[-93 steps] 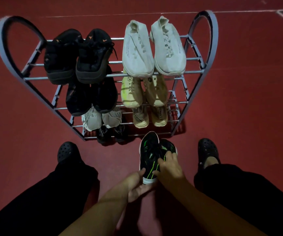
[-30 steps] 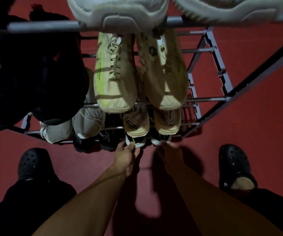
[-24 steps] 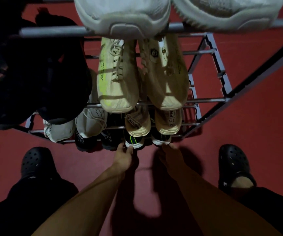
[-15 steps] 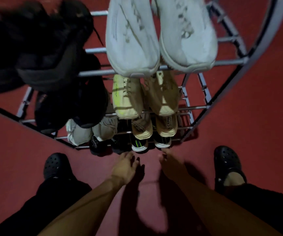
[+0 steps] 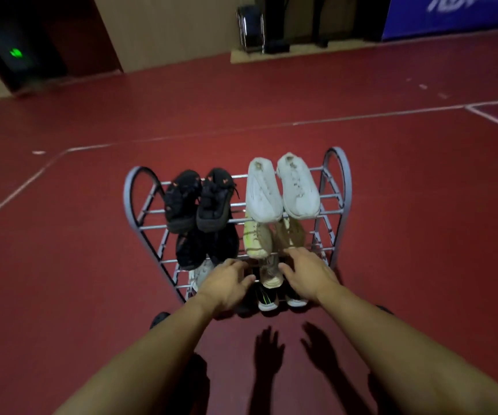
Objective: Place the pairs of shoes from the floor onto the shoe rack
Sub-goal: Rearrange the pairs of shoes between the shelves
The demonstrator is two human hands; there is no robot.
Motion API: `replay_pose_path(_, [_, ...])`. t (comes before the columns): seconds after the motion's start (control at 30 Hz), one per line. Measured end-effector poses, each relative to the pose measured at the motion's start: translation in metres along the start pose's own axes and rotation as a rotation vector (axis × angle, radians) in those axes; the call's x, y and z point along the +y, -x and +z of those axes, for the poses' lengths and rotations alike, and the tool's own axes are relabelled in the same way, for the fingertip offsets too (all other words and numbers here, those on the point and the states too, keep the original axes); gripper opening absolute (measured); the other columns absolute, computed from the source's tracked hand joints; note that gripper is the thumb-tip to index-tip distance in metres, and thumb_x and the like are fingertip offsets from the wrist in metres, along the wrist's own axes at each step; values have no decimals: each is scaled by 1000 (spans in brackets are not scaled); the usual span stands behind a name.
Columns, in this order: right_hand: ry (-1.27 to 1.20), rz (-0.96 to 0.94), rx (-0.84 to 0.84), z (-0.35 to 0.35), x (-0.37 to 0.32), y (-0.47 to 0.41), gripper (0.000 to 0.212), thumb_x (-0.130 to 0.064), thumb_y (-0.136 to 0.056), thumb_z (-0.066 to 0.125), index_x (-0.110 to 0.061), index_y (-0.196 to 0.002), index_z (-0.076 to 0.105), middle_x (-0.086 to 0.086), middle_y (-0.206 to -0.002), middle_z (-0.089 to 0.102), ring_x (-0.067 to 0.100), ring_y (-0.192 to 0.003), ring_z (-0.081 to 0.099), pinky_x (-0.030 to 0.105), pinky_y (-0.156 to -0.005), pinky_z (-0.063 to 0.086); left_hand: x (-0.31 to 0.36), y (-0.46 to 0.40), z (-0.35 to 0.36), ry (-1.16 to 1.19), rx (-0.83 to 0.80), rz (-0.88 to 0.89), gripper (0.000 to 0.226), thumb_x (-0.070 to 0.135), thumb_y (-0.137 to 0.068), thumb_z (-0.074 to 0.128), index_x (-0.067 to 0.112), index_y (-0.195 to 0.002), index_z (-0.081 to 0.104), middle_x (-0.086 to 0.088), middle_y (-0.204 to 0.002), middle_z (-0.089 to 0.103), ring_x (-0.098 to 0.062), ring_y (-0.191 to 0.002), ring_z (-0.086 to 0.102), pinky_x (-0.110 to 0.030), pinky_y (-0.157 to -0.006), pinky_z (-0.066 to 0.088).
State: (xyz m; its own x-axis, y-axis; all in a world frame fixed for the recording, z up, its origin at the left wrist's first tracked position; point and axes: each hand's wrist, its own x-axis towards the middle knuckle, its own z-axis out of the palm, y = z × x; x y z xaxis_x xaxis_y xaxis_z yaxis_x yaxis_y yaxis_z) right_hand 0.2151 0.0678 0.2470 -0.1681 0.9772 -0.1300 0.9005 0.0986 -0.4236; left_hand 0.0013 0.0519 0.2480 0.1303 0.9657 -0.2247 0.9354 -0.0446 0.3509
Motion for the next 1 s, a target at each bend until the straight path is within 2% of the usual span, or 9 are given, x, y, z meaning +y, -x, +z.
replay_pose_path(0.23, [24, -96, 102, -81, -55, 62, 47, -44, -99, 45, -19, -138, 49, 8, -139, 54, 30, -125, 53, 43, -101, 45, 27, 77, -83, -74, 186, 85, 59, 57, -98, 42, 23, -147, 44, 0, -153, 41, -25, -136, 45, -44, -109, 40])
replay_pose_path(0.37, [10, -117, 110, -94, -75, 82, 46, -44, -98, 48, -20, -137, 50, 8, -136, 56, 31, -123, 55, 45, -101, 47, 27, 106, -107, -61, 243, 86, 60, 56, -100, 40, 23, -149, 41, 0, -155, 38, -26, -138, 42, -45, -110, 39])
replay_pose_path(0.5, [20, -132, 83, -97, -90, 84, 49, -44, -98, 47, -23, -142, 46, 4, -143, 52, 27, -127, 53, 43, -103, 45, 16, 115, -115, -36, 257, 67, 60, 56, -100, 40, 23, -150, 40, 0, -155, 38, -25, -137, 43, -45, -110, 40])
replay_pose_path(0.8, [54, -108, 22, -122, -86, 22, 53, -46, -99, 45, -21, -145, 44, 5, -143, 51, 28, -123, 55, 43, -99, 48, -3, 58, -129, 9, 219, 3, 61, 59, -98, 39, 25, -149, 39, 1, -153, 40, -25, -135, 45, -44, -108, 42])
replay_pose_path(1.0, [77, -63, 21, -154, -78, -55, 60, -47, -98, 48, -19, -150, 38, 8, -149, 47, 31, -131, 50, 44, -105, 44, -1, 7, -142, -4, 240, 24, 60, 56, -99, 40, 24, -149, 39, 2, -154, 39, -23, -136, 44, -44, -109, 40])
